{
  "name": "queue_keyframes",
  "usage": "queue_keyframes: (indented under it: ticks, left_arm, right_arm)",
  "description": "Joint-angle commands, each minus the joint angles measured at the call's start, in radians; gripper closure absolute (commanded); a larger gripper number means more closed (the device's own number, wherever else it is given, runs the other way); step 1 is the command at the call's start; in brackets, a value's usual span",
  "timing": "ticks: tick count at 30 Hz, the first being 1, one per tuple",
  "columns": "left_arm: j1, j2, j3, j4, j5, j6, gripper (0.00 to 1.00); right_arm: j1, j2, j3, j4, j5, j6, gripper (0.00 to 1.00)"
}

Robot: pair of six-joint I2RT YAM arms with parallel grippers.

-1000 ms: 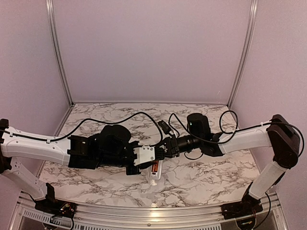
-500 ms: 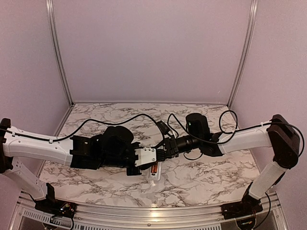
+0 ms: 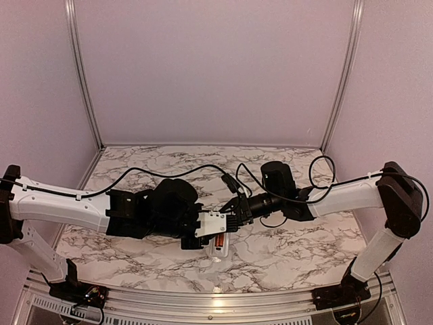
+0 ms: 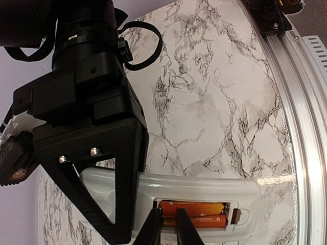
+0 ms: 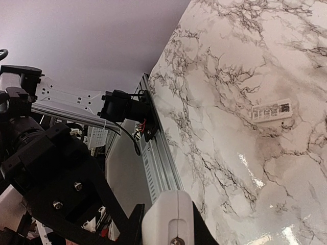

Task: Load the batteries into the remote control
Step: Load the battery into the battery compartment.

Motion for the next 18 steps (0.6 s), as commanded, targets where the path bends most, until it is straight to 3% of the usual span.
queue_keyframes:
  ticks: [1, 12, 18]
  left_arm:
    - [-0.01, 0.055, 0.023, -0.071, -0.017, 0.014, 0.89]
    - [-0.032, 0.111, 0.036, -0.128, 0.007, 0.017, 0.93]
    - [-0.048, 0.158, 0.051, -0.145, -0.073, 0.009, 0.93]
  right_arm:
    - [0.011, -0.008, 0.053, 0.044, -0.029, 0.005, 1.0]
    - [0.012, -0.046, 0.062, 0.068, -0.036, 0.007, 1.0]
    - [0.012, -0.061, 0.056, 0.1, -0.045, 0.031, 1.0]
